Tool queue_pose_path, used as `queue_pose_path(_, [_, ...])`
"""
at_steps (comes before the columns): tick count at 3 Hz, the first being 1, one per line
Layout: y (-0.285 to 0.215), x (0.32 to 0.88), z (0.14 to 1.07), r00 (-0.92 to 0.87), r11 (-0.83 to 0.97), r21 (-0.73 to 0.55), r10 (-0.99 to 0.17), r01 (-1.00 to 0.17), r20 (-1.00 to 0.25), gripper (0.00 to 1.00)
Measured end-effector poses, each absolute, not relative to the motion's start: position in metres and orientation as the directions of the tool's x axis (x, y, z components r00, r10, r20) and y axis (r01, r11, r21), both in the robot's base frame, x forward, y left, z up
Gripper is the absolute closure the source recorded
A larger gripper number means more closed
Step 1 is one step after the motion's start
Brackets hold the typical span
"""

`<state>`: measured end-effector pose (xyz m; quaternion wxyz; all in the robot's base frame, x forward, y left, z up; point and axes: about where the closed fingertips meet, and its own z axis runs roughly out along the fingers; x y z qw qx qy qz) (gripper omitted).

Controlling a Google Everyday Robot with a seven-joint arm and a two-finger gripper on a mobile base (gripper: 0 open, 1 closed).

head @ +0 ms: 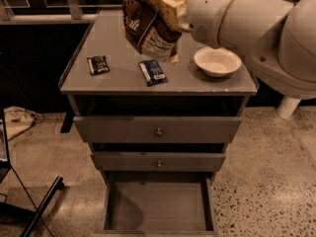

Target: Pick brown chip bag from bottom drawer and place on counter

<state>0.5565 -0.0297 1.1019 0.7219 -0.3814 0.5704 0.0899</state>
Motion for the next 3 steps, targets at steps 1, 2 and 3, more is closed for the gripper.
queue_pose_path(1, [-0.039, 0.577, 1.11, 0.336, 0.674, -0.444, -0.295, -0.591, -0.895, 1.0])
queue_pose_path(2, [-0.059, 0.624, 1.109, 0.315, 0.688, -0.412, -0.271, -0.598, -0.91, 1.0])
queue_pose_path(3, [-0.077, 0.668, 1.103, 0.284, 0.718, -0.366, -0.239, -0.592, -0.929, 1.0])
